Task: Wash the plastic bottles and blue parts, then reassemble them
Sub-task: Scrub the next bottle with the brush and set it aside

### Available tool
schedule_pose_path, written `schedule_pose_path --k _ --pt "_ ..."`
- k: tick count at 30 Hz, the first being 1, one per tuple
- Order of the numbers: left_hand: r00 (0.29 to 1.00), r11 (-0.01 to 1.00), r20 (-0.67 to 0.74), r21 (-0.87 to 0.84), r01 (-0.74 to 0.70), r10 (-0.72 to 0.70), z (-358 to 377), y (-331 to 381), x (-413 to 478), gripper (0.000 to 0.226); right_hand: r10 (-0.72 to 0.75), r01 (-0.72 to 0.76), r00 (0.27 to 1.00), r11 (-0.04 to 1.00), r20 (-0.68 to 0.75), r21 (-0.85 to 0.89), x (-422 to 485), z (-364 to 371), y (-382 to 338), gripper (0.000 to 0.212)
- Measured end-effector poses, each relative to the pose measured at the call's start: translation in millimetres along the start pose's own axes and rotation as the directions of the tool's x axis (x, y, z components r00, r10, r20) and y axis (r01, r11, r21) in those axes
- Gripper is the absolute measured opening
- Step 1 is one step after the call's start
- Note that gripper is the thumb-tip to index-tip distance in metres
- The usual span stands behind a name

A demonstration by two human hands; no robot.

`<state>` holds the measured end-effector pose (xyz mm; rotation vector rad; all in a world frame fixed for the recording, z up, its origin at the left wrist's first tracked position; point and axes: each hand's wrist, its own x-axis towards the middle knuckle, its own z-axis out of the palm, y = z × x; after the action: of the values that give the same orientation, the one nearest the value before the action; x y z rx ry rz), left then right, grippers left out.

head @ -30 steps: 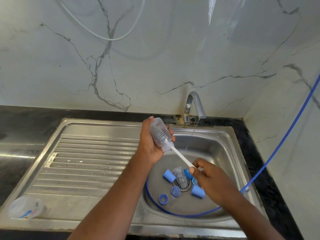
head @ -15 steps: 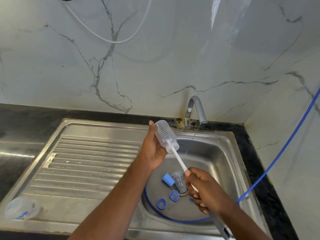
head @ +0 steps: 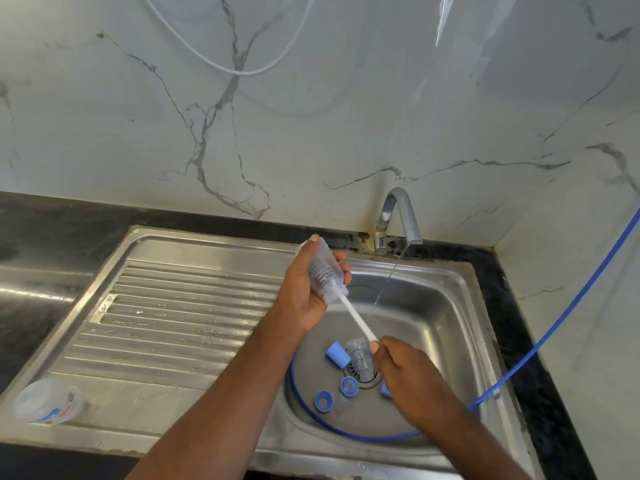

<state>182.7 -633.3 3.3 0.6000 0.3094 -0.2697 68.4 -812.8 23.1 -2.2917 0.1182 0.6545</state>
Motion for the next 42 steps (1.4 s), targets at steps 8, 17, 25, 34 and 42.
schedule_pose_path --k 8,17,25,34,42 --pt "1.000 0.998 0.018 -0.063 0.014 -0.012 -0.4 -5.1 1.1 0.051 -0.206 -0.501 0.723 0.501 0.659 0.706 -2.4 -7.8 0.9 0.039" --pt "0.988 0.978 -0.147 0.194 0.074 -0.045 -9.7 -1.3 1.3 0.061 0.000 -0.043 0.991 0.947 -0.133 -0.317 10.4 23.9 -0.3 0.030" --pt "1.000 1.000 -0.005 0.024 0.019 -0.019 8.7 1.2 -4.5 0.048 0.022 -0.087 0.988 0.899 0.154 0.429 -0.2 7.5 -9.1 0.041" --pt "0.999 1.000 0.043 -0.017 -0.009 0.009 3.5 -0.4 -3.5 0.053 -0.166 -0.362 0.794 0.644 0.585 0.674 -3.2 -15.6 -10.4 0.041" --pt "0.996 0.949 -0.092 0.316 0.014 0.016 -12.4 8.9 7.3 0.059 -0.037 0.004 0.982 0.985 -0.188 -0.174 4.3 13.0 -9.5 0.042"
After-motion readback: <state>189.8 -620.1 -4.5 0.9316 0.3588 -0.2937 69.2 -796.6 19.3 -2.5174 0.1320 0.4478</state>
